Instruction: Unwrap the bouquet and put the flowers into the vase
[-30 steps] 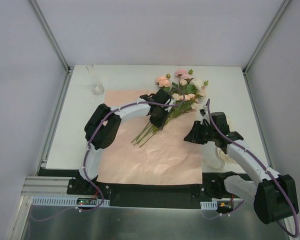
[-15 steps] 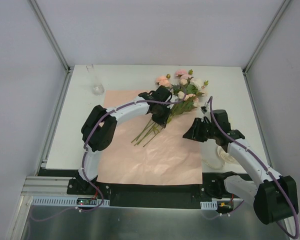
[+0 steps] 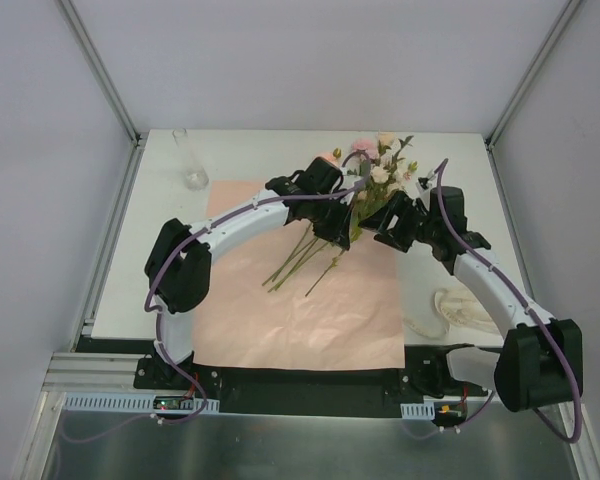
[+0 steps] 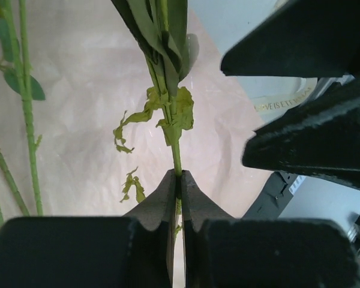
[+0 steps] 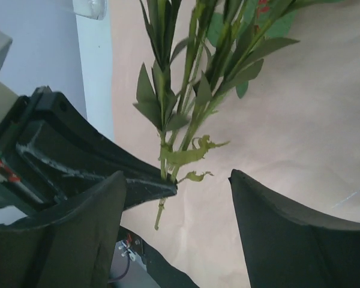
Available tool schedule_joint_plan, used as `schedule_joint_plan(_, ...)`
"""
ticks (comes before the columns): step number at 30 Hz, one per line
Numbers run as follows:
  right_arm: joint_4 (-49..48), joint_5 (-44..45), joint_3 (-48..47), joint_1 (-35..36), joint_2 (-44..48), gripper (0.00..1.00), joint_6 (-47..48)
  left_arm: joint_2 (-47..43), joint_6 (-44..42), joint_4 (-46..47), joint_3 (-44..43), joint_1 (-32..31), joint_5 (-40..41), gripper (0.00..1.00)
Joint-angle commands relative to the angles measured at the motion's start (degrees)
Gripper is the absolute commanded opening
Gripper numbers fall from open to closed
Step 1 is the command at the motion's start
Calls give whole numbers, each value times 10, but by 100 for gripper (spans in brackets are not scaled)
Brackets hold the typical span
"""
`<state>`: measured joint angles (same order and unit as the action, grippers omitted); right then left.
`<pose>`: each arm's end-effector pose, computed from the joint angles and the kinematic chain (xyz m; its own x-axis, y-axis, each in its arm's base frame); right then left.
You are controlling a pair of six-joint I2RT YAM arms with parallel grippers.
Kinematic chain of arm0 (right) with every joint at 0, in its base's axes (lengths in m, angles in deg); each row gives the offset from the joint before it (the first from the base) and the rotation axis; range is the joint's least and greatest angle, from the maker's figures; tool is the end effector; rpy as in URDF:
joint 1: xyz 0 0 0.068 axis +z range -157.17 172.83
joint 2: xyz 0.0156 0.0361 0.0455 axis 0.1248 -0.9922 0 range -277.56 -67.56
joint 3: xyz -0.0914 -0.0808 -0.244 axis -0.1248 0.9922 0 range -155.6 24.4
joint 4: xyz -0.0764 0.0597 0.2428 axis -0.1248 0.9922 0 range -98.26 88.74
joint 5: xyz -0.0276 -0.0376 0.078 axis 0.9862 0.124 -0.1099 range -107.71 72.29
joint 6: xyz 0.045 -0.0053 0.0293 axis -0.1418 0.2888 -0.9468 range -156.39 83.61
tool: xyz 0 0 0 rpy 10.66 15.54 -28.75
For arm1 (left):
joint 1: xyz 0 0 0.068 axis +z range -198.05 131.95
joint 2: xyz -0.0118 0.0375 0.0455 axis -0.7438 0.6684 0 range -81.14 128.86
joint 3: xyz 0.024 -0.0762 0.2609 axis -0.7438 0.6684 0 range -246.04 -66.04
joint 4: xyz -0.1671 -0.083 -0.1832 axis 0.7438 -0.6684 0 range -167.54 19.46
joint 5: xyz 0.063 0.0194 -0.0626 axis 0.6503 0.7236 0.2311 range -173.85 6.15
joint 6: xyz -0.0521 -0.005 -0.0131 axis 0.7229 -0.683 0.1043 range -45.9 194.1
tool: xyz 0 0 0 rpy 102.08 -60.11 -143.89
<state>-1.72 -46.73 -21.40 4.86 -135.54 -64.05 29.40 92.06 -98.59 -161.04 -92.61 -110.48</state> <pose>0.2534 0.0717 0.2707 -0.6941 0.2671 -0.6685 -0.3117 0.7255 0.6136 0.3034 -0.3211 0.2799 -0.7321 0.3340 -0.5937 0.6652 0.5384 -0.5173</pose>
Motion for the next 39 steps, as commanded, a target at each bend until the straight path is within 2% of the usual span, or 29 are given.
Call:
schedule_joint_plan(1, -64, -38, -17, 8, -33, 72, -44, -46, 25, 20, 27, -12, -19, 0)
schedule_joint_plan(5, -91, -21, -10, 32, -38, 66, -48, -57, 31, 33, 49, -20, -20, 0)
schedule_joint_plan(9, -105, -4, 3, 51, -43, 52, -60, -67, 37, 46, 65, -25, -18, 0)
schedule_joint_plan(13, -116, 5, 16, 69, -45, 45, -67, -75, 42, 54, 74, -28, -18, 0)
schedule_joint_plan(22, -12, 84, 19, 72, 39, 59, 7, -91, 41, 57, 91, -28, -3, 0)
schedule_joint_plan(39, -63, 43, 37, 86, -4, 65, -49, -108, 46, 62, 100, -28, -7, 0)
